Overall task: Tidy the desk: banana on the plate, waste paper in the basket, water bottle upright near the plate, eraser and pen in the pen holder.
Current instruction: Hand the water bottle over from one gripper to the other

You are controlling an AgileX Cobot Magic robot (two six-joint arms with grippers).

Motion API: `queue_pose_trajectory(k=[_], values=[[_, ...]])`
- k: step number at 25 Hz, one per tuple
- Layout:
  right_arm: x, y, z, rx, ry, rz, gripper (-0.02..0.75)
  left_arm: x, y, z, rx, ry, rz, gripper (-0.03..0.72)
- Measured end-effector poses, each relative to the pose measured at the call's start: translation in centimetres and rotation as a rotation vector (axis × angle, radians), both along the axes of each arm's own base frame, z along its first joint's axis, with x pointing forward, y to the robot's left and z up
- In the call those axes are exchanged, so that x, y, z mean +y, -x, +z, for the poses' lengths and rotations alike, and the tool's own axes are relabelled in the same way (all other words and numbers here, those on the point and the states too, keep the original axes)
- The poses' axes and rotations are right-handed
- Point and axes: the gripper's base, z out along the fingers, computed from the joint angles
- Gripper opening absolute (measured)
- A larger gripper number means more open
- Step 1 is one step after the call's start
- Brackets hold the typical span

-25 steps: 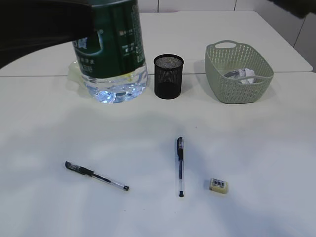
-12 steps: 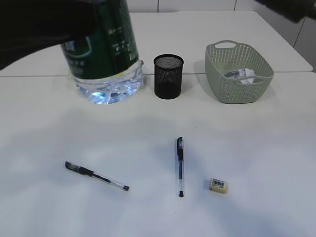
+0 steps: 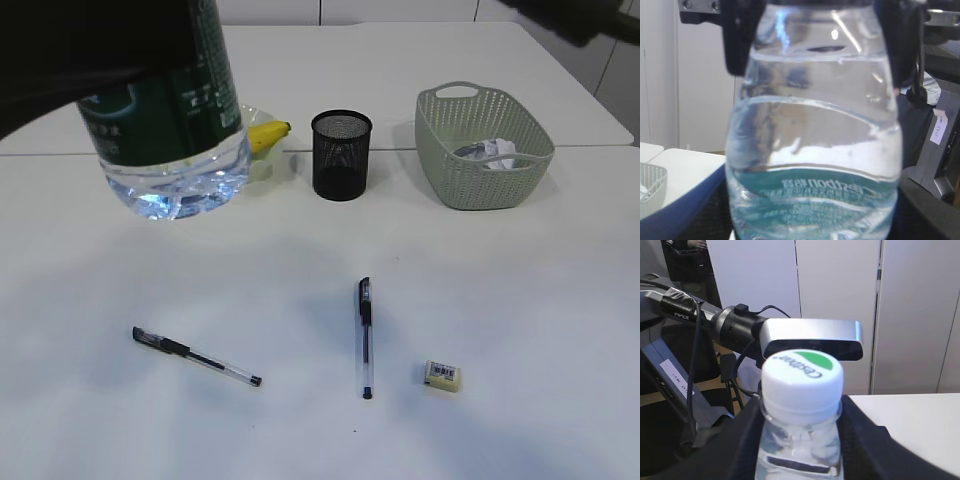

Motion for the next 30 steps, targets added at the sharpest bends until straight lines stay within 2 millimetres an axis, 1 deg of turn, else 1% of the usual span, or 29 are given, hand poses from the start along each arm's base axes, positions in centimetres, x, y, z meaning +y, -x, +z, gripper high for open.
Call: queue_pose_trajectory(k=[8, 26, 30], values=[[0.0, -0.1, 0.0, 0.001, -0.005, -0.007, 0.312, 0.0, -0.1, 0.9, -0.034, 0.007, 0.001, 0.544], [0.0, -0.1, -0.2, -0.014, 0.017, -0.011, 0.312, 0.0, -0.2, 0.8, -0.035, 0.005, 0.006, 0.533], [0.0, -0.1, -0.2, -0.014, 0.017, -0.011, 0.312, 0.0, -0.2, 1.1, -0.045, 0.006, 0.005, 0.533]])
